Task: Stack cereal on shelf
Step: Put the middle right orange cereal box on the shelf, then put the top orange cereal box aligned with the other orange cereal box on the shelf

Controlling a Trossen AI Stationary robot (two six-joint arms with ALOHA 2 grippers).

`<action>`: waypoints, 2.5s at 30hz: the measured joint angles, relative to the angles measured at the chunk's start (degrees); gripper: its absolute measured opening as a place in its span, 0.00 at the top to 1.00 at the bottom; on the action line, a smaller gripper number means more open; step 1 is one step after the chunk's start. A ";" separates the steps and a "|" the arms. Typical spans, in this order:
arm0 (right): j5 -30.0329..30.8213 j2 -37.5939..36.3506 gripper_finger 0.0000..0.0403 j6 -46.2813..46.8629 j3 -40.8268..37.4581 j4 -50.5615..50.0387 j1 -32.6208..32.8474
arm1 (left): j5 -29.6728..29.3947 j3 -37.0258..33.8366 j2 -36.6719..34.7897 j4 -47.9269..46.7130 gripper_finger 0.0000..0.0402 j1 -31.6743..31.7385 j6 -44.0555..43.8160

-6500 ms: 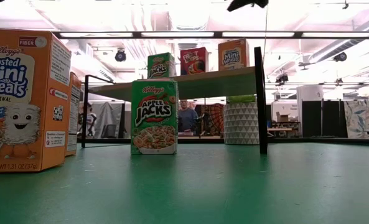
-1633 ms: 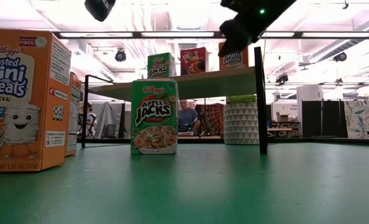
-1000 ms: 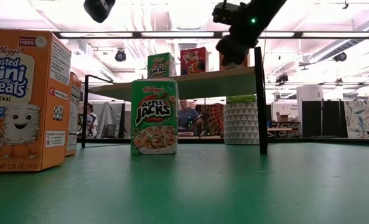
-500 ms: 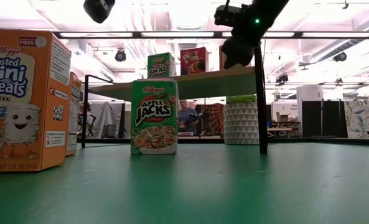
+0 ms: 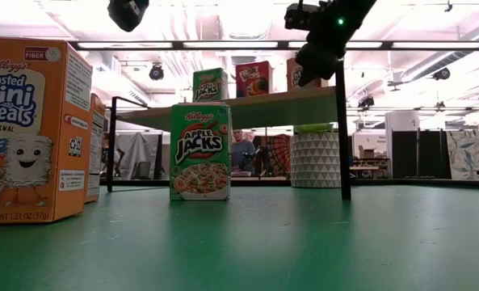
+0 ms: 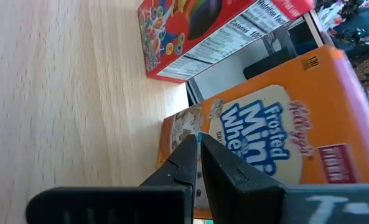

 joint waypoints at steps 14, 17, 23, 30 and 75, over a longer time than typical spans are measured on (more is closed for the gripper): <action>-9.13 -0.06 0.97 10.69 8.90 -15.58 0.37 | 0.02 0.00 0.02 -0.42 1.00 -0.01 -0.22; -9.30 -0.06 0.97 11.98 9.65 -18.63 0.35 | 0.02 0.00 0.02 -0.44 1.00 -0.01 -0.21; -8.52 -0.06 0.97 11.30 9.68 -19.36 0.24 | 0.02 0.00 0.02 -0.44 1.00 -0.01 -0.20; -11.53 -0.34 0.97 9.65 9.68 -18.07 0.10 | 0.02 0.00 0.02 -0.44 1.00 -0.01 -0.20; -7.85 -4.10 0.97 -0.22 1.41 7.49 14.72 | 0.06 0.00 0.39 -1.47 1.00 -2.27 -8.67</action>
